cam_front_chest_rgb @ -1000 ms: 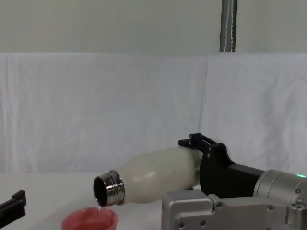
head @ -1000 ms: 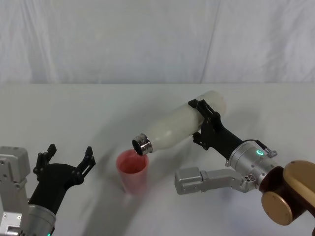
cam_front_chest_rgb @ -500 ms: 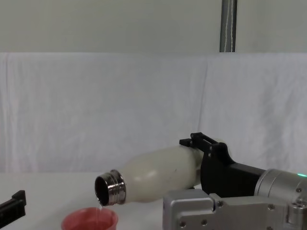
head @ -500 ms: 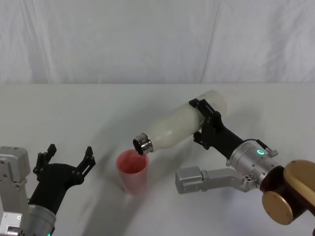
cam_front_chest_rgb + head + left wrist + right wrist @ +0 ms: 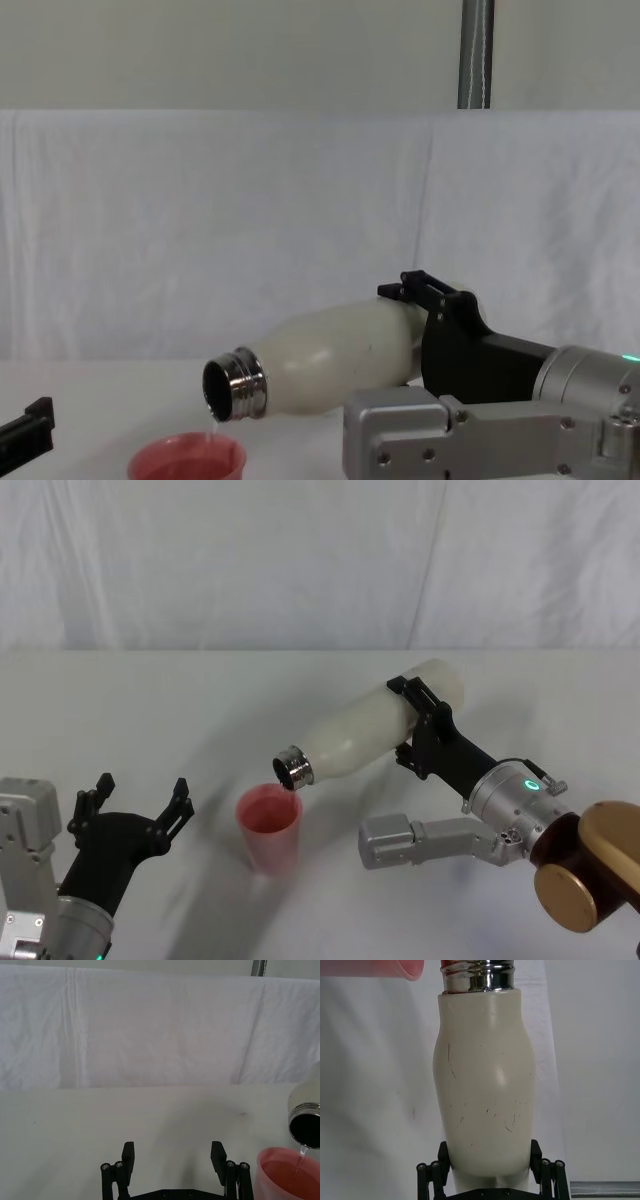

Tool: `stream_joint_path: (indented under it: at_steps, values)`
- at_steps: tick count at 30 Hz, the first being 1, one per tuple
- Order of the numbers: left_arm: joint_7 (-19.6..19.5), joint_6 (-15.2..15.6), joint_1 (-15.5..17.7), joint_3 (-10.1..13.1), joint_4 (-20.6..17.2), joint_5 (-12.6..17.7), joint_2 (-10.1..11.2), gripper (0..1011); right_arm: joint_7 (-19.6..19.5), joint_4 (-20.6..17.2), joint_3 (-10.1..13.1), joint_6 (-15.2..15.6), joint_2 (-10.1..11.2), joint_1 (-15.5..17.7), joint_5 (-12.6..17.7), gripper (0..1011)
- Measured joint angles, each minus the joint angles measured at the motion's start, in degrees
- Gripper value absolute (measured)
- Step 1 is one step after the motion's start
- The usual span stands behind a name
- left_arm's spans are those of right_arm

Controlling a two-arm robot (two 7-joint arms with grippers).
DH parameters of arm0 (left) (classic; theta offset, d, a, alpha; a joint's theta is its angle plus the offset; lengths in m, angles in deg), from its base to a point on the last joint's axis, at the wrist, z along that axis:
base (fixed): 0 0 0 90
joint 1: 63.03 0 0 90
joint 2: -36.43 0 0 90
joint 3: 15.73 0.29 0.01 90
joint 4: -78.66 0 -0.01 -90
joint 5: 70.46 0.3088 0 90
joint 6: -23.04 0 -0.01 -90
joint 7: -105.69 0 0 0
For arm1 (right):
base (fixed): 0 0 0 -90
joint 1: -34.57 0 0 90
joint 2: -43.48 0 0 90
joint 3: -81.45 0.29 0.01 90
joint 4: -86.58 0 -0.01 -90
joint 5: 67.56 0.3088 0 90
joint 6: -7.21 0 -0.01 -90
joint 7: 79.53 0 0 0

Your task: Grasp the thermos with one hand and pour water into the cup lid.

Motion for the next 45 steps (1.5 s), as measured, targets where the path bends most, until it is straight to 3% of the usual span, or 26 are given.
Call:
stream_joint_path:
  at_steps: [45]
  values:
    - [0.0, 0.0, 0.0, 0.0, 0.0, 0.0, 0.0, 1001, -0.42, 0.21, -0.19, 0.01, -0.11, 0.42, -0.2, 961]
